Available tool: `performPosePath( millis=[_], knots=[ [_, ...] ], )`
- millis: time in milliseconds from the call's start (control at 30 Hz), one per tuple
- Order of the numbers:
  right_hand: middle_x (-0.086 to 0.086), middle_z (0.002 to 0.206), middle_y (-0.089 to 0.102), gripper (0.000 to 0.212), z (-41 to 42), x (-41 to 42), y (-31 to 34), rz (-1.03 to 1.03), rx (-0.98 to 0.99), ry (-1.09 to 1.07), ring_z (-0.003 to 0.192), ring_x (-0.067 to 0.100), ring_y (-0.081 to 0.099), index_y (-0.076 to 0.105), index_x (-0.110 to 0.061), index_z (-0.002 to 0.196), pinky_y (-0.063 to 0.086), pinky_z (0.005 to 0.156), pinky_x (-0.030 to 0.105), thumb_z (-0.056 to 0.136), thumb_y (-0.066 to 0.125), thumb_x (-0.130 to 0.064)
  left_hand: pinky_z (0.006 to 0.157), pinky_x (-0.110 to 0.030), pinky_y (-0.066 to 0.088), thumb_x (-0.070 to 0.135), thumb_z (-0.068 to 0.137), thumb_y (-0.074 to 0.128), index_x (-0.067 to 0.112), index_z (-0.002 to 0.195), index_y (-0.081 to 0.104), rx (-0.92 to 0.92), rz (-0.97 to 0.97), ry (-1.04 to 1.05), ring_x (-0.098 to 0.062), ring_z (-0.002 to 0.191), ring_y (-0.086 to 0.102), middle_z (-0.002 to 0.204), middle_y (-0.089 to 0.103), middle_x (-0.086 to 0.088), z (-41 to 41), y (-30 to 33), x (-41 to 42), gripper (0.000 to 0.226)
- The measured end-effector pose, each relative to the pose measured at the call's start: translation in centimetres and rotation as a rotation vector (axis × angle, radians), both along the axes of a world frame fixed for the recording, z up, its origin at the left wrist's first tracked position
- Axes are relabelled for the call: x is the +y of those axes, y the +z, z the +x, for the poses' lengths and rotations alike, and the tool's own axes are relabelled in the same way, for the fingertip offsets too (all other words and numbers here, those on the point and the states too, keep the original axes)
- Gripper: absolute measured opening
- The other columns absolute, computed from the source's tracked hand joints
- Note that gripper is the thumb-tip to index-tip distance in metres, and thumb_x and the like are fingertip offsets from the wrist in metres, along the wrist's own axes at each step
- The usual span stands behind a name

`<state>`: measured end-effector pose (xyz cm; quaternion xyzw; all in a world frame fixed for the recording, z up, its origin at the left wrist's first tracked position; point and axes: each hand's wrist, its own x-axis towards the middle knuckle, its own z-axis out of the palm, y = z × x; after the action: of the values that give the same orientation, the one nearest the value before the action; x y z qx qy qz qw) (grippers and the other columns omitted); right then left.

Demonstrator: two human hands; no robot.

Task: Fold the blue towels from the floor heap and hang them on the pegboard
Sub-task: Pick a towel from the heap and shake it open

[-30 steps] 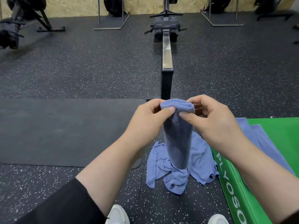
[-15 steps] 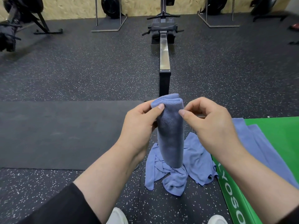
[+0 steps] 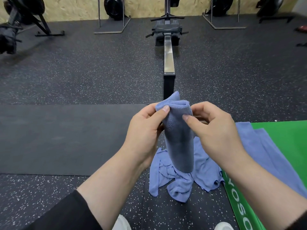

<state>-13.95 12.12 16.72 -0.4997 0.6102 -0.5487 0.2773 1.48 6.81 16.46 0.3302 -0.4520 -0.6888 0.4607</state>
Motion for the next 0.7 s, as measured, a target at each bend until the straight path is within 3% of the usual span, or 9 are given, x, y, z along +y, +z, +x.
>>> performPosePath(
  millis=[133, 300, 400, 533, 700],
  knots=[
    [-0.014, 0.081, 0.072, 0.015, 0.20, 0.06, 0.28, -0.055, -0.057, -0.007, 0.067, -0.002, 0.060, 0.066, -0.021, 0.089, 0.045, 0.067, 0.013, 0.090, 0.070, -0.007, 0.089, -0.030, 0.050, 0.013, 0.100, 0.057, 0.008, 0.110, 0.072, -0.014, -0.010, -0.022, -0.019, 0.099, 0.066, 0.118, 0.072, -0.019, -0.02, 0.22, 0.14, 0.018],
    [-0.013, 0.088, 0.065, 0.019, -0.01, 0.04, 0.43, -0.036, 0.071, -0.014, 0.072, 0.000, 0.057, 0.074, -0.025, 0.101, 0.042, 0.070, 0.013, 0.091, 0.069, -0.010, 0.084, -0.028, 0.050, 0.013, 0.100, 0.056, 0.011, 0.106, 0.072, -0.013, -0.011, -0.042, -0.020, 0.095, 0.065, 0.111, 0.073, -0.016, 0.13, 0.41, 0.21, 0.017],
    [-0.016, 0.092, 0.064, 0.023, -0.05, 0.03, 0.58, -0.048, 0.133, -0.024, 0.084, -0.002, 0.060, 0.074, -0.030, 0.096, 0.040, 0.078, 0.010, 0.091, 0.069, -0.009, 0.088, -0.032, 0.049, 0.012, 0.100, 0.055, 0.008, 0.108, 0.071, 0.014, -0.002, -0.058, -0.022, 0.098, 0.064, 0.115, 0.072, -0.018, 0.16, 0.42, 0.27, 0.018],
    [-0.013, 0.104, 0.071, 0.021, -0.01, 0.02, 0.72, -0.071, 0.066, 0.021, 0.103, 0.002, 0.066, 0.077, -0.022, 0.102, 0.048, 0.092, 0.022, 0.094, 0.066, -0.006, 0.105, -0.039, 0.047, 0.006, 0.098, 0.058, 0.000, 0.126, 0.063, 0.045, -0.004, -0.088, -0.025, 0.115, 0.065, 0.125, 0.069, -0.019, -0.16, 0.41, 0.30, 0.030],
    [-0.010, 0.111, 0.067, 0.014, 0.07, -0.17, -0.21, -0.070, 0.130, -0.014, 0.110, 0.005, 0.062, 0.071, -0.024, 0.105, 0.050, 0.098, 0.035, 0.094, 0.068, -0.017, 0.109, -0.041, 0.047, 0.004, 0.095, 0.063, 0.005, 0.122, 0.070, -0.017, -0.032, -0.024, -0.027, 0.123, 0.064, 0.121, 0.073, -0.012, -0.62, -0.01, 0.30, 0.028]
  ],
)
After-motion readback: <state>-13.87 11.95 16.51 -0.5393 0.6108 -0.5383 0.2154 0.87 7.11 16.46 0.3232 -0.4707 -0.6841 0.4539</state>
